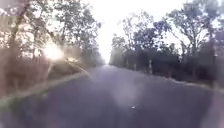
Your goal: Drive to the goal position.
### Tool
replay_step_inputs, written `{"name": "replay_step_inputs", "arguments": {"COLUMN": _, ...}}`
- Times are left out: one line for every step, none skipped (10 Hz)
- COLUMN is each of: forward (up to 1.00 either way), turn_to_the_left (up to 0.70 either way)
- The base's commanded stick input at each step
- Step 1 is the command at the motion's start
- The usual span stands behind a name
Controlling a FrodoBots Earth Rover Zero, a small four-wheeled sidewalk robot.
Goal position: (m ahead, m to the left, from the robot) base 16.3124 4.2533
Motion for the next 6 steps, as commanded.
{"name": "replay_step_inputs", "arguments": {"forward": 1.0, "turn_to_the_left": 0.0}}
{"name": "replay_step_inputs", "arguments": {"forward": 1.0, "turn_to_the_left": 0.0}}
{"name": "replay_step_inputs", "arguments": {"forward": 1.0, "turn_to_the_left": 0.0}}
{"name": "replay_step_inputs", "arguments": {"forward": 1.0, "turn_to_the_left": 0.0}}
{"name": "replay_step_inputs", "arguments": {"forward": 1.0, "turn_to_the_left": 0.0}}
{"name": "replay_step_inputs", "arguments": {"forward": 1.0, "turn_to_the_left": 0.0}}
